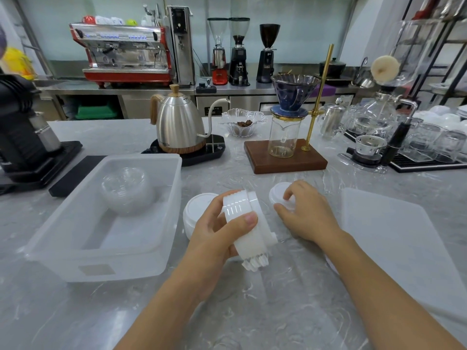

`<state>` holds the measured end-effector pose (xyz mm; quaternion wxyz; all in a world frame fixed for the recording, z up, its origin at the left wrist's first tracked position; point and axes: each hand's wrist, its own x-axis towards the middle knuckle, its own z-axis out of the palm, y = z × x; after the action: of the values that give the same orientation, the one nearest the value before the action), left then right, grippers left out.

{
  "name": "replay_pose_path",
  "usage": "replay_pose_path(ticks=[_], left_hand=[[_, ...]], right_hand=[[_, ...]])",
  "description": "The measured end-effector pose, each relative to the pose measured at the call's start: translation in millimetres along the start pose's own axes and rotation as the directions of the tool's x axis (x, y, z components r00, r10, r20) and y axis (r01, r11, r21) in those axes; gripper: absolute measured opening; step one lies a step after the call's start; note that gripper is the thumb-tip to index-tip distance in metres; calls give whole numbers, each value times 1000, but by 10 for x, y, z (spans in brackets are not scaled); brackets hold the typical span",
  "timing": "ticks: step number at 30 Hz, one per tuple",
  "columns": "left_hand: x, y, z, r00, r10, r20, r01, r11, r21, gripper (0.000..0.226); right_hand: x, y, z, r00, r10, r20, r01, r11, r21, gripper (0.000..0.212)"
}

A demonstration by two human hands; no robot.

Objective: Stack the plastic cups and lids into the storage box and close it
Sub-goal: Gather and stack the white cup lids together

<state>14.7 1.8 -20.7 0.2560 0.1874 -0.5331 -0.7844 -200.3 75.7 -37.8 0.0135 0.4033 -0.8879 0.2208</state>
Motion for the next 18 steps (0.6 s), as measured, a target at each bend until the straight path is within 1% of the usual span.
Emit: replay_pose_path(ticks=[1, 4, 6, 9, 10, 12, 14, 15, 17, 18], left_hand=[[-2, 3, -4, 1000, 1, -2, -1, 1000, 2, 63], [4, 3, -11, 1000, 11, -3, -11, 1000, 9, 66], [4, 3, -4, 1000, 10, -1, -10, 1000, 14, 67], [8, -14, -2, 1000, 3, 2, -3, 1000, 14, 65], [7, -14, -3, 1000, -1, 1, 1, 1000, 11, 65], [8, -17, -3, 1000, -2, -3, 2, 1000, 7, 65], [12, -18, -8, 1000, -5, -15, 5, 1000, 7, 66], [12, -16, -11, 1000, -5, -21, 5, 1000, 3, 65], [11, -4, -12, 1000, -1, -27, 1, 1000, -1, 61], [8, 5, -15, 1000, 2, -28, -2, 1000, -2, 58]], right_hand=[[-25, -4, -4, 1000, 8, -9, -8, 1000, 23, 26], [-62, 14, -4, 999, 37, -35, -36, 998, 56, 36], [-56, 30, -2, 996, 73, -44, -72, 997, 18, 45], [-21, 44, 12, 989, 141, 39, -136, 985, -107, 79], [-15, 43, 19, 988, 147, 52, -139, 982, -128, 83], [-14, 40, 17, 990, 130, 50, -124, 986, -108, 80], [-25, 26, 7, 995, 101, 27, -101, 995, -25, 74], [-37, 10, 0, 996, 93, 9, -93, 994, 51, 71], [-78, -23, -43, 996, 73, -43, -59, 961, 269, 65], [-105, -40, -78, 996, 54, -73, -22, 923, 385, 61]])
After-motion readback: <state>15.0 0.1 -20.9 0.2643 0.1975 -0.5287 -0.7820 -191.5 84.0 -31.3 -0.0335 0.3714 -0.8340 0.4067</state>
